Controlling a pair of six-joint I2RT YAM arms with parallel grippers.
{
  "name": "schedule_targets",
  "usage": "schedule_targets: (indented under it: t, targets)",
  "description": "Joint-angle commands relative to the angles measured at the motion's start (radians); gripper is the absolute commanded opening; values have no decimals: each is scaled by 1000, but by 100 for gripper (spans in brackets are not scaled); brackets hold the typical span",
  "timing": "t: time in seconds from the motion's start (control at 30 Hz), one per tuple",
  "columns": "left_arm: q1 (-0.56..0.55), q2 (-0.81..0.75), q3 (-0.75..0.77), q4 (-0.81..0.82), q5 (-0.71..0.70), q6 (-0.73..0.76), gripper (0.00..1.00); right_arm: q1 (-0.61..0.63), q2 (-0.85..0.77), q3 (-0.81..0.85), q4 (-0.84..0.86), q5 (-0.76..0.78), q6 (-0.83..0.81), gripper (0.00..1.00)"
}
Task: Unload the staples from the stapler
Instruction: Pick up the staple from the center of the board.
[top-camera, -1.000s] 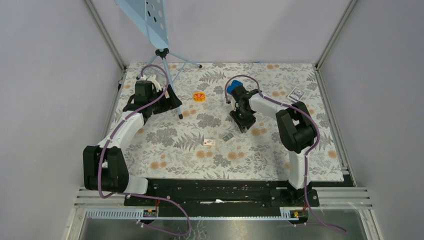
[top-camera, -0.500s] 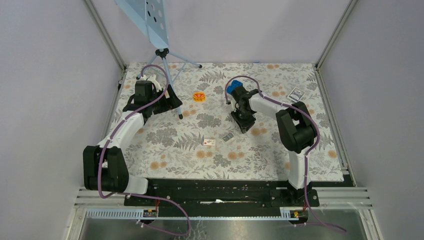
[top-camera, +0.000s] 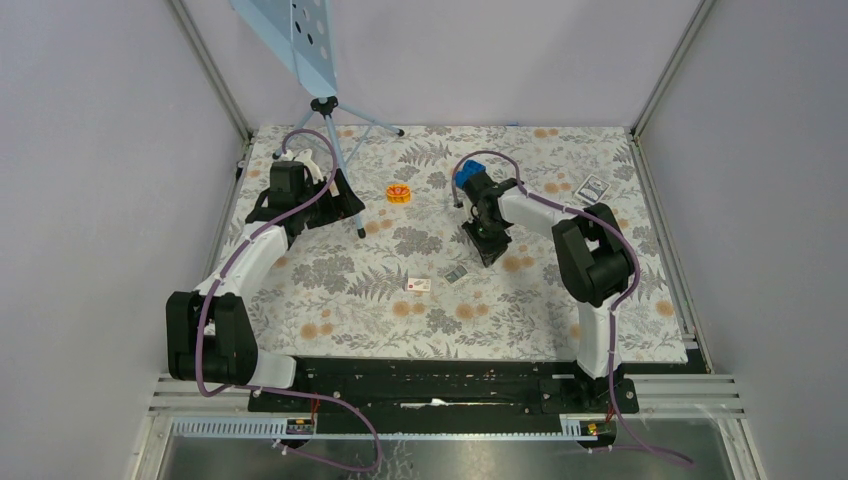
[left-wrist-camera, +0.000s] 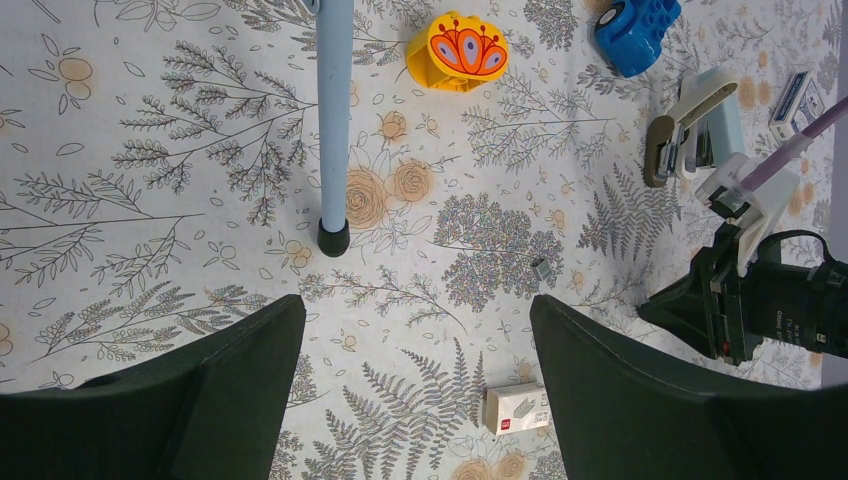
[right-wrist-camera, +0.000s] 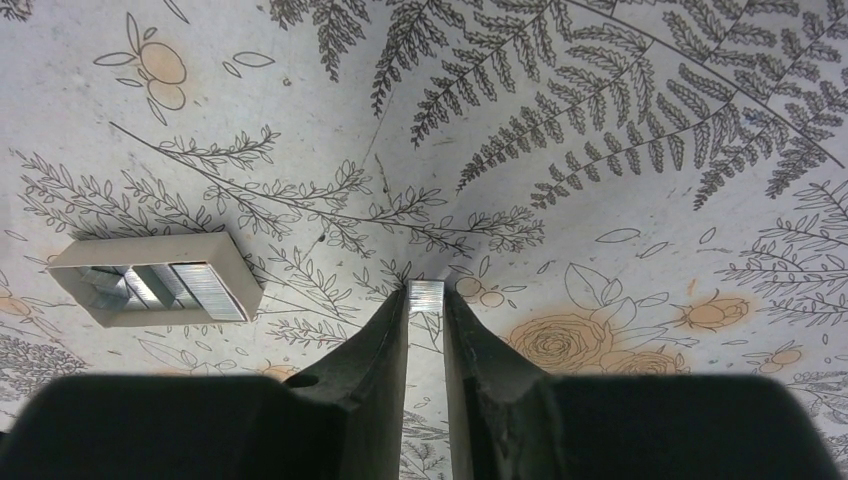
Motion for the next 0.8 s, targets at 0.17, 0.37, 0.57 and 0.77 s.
schedule_targets:
  t: [0.17, 0.37, 0.57, 0.77]
  targets:
    - [1, -39, -4, 58, 16, -4, 87, 13, -111, 26, -24, -30, 91, 25]
    - [1, -43, -5, 58, 14, -4, 87, 84, -100, 64, -51, -45, 114, 24]
    - [1, -43, -7, 58, 14, -4, 87, 152, -91, 77, -31, -70, 155, 25]
    - [1, -45, -7, 57, 17, -6, 87, 178, -81, 90, -16, -94, 181, 25]
